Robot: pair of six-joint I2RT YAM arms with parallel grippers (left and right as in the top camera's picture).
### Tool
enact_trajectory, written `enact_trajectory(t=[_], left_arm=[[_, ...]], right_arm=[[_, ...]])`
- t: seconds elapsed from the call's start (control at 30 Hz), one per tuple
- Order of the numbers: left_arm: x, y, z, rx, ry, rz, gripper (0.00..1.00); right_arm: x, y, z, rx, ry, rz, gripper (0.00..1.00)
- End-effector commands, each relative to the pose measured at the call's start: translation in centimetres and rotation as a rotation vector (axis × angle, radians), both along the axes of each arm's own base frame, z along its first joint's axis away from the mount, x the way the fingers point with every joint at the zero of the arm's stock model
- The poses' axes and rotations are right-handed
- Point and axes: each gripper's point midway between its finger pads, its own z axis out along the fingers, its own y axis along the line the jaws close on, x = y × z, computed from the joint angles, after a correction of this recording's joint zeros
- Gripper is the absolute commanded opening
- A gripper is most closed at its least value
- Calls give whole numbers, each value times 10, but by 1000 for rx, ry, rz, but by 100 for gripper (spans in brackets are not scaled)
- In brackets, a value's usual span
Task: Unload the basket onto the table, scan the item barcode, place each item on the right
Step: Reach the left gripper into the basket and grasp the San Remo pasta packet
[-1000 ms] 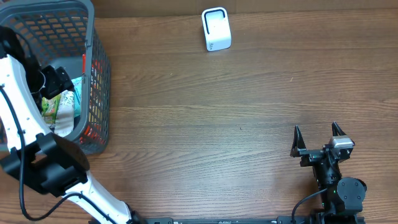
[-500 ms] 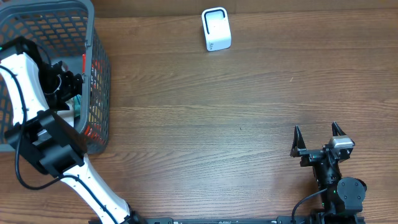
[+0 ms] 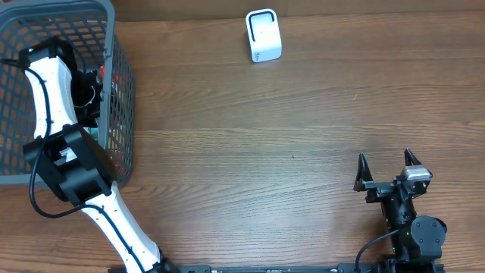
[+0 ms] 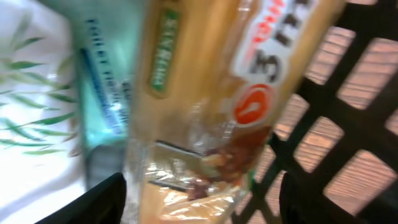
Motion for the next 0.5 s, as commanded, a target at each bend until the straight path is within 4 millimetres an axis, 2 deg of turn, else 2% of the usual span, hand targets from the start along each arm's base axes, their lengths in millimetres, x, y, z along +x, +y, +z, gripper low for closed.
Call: enact_trajectory(t=[0.0,0.17,0.33,0.37,0.43,0.47], left_arm=[[-4,10,-9,60,43,38,66],[-7,2,-27,23,57,37,69],[-10,-7,-49,-6,65,28,65],[-14,-8,-52,-11,76,28,60],[-16,-8,-52,-10,86,27,21],[-16,-8,-51,-10,87,27,8]], right_arm=[[0,2,-2,-12,-4,9,100],[0,2,-2,-12,-4,9,100],[0,2,-2,-12,-4,9,100],[0,2,-2,-12,-4,9,100],[0,2,-2,-12,-4,9,100],[0,2,-2,-12,-4,9,100]])
